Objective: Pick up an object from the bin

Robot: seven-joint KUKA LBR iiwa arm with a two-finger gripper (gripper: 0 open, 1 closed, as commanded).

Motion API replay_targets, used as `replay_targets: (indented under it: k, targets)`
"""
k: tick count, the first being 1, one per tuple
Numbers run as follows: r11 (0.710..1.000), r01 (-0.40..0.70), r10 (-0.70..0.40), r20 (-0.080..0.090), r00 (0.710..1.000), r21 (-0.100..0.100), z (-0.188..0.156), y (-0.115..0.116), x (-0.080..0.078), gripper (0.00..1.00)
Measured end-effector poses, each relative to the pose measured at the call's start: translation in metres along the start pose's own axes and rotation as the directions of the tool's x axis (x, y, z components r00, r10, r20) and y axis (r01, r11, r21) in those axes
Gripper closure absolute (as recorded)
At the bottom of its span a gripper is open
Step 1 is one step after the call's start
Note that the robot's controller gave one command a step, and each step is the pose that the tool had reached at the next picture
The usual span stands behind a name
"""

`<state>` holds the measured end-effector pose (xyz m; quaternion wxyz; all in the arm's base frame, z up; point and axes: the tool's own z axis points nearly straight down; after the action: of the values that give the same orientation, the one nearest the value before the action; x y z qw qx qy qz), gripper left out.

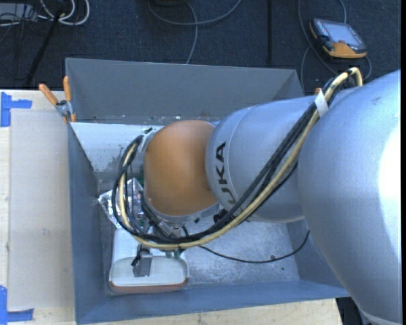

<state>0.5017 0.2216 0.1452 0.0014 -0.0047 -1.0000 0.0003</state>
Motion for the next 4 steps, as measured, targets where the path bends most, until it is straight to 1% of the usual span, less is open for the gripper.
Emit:
replay_targets:
  k: [1,2,3,4]
  targets:
    - [0.914,0.406,-0.406,0.026,0.913,-0.003,0.071,-0.034,-0.022,0.0]
    - [0.901,0.435,-0.435,0.003,0.901,0.0,0.074,-0.074,-0.058,0.0]
    - [0.902,0.432,-0.432,0.006,0.902,0.0,0.071,-0.072,-0.058,1.0]
    - [0.896,0.443,-0.443,0.009,0.896,0.004,-0.038,-0.102,-0.066,1.0]
